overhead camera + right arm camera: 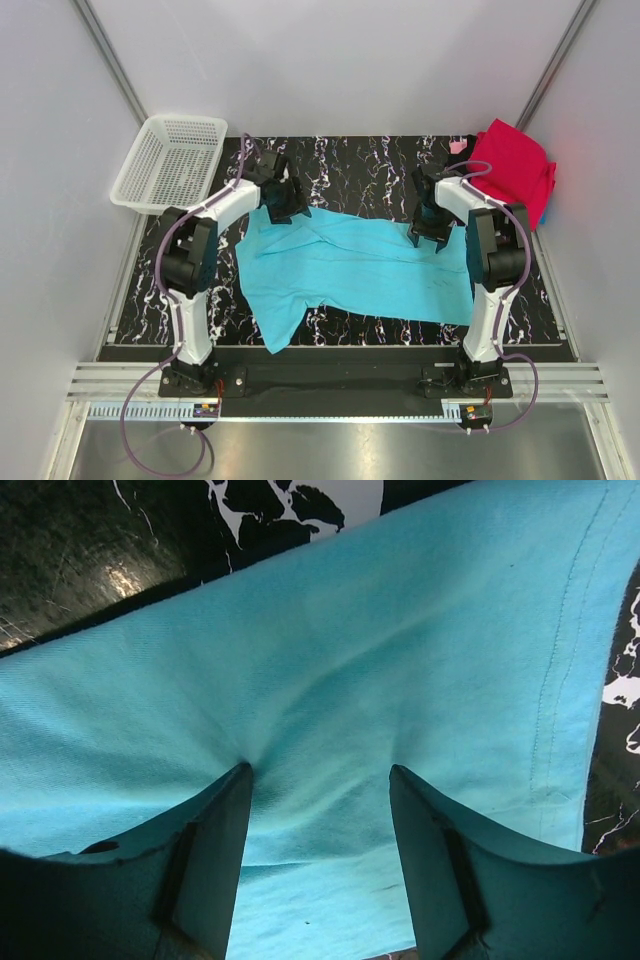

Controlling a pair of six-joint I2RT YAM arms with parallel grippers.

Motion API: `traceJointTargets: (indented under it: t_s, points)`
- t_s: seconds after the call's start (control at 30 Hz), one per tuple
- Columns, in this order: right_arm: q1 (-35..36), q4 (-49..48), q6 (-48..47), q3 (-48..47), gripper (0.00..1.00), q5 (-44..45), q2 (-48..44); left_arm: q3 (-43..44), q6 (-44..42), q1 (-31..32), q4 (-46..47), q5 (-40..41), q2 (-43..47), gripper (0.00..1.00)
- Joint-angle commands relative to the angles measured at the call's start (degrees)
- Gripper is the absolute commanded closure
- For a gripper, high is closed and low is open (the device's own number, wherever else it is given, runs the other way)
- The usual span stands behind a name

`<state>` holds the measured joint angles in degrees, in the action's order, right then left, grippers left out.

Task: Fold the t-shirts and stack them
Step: Fold the tshirt

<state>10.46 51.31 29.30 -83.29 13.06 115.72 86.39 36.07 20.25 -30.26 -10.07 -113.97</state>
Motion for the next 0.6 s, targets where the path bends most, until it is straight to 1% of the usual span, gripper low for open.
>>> traceJointTargets:
  t_s: [0.0, 0.03, 0.07, 0.13, 0.17, 0.23, 0.27, 0.37, 0.43, 0.47, 0.57]
  points:
    - [0.61, 1.69, 0.14, 0.05, 0.36, 1.79, -3.48, 2.99, 0.57, 0.84, 1.43, -1.01, -2.3, 0.37]
    - [0.7, 1.78, 0.06, -0.12, 0.36, 1.79, -3.57, 3.52, 0.92, 0.93, 1.35, -0.49, -3.09, 0.39]
    - [0.7, 1.86, -0.03, -0.3, 0.36, 1.97, -3.83, 3.78, 1.01, 1.02, 1.34, -0.13, -3.53, 0.47]
    - [0.7, 2.21, -0.12, -0.73, 0.36, 2.32, -4.1, 4.66, 1.19, 1.28, 1.34, -0.3, -4.76, 0.54]
    - [0.7, 2.39, -0.21, -1.0, 0.36, 2.67, -4.27, 5.01, 1.19, 1.46, 1.34, -0.39, -5.2, 0.6]
    - [0.7, 2.83, -0.21, -1.79, 0.35, 3.11, -4.54, 5.63, 1.28, 1.81, 1.35, -0.66, -6.08, 0.62]
    - [0.7, 3.18, -0.21, -2.05, 0.35, 3.46, -4.89, 5.81, 1.28, 1.9, 1.43, -0.57, -6.26, 0.65]
    - [0.7, 3.8, -0.21, -3.02, 0.35, 3.81, -5.68, 6.25, 1.37, 2.34, 1.34, -0.39, -6.87, 0.66]
    - [0.7, 4.06, -0.21, -3.46, 0.35, 3.73, -6.03, 6.25, 1.37, 2.51, 1.43, -0.31, -6.88, 0.68]
    - [0.7, 4.32, -0.21, -3.46, 0.35, 3.9, -6.3, 6.25, 1.45, 2.6, 1.43, -0.31, -6.96, 0.7]
    - [0.7, 4.59, -0.21, -3.72, 0.34, 3.9, -6.65, 5.63, 1.45, 2.6, 1.35, -0.31, -6.44, 0.83]
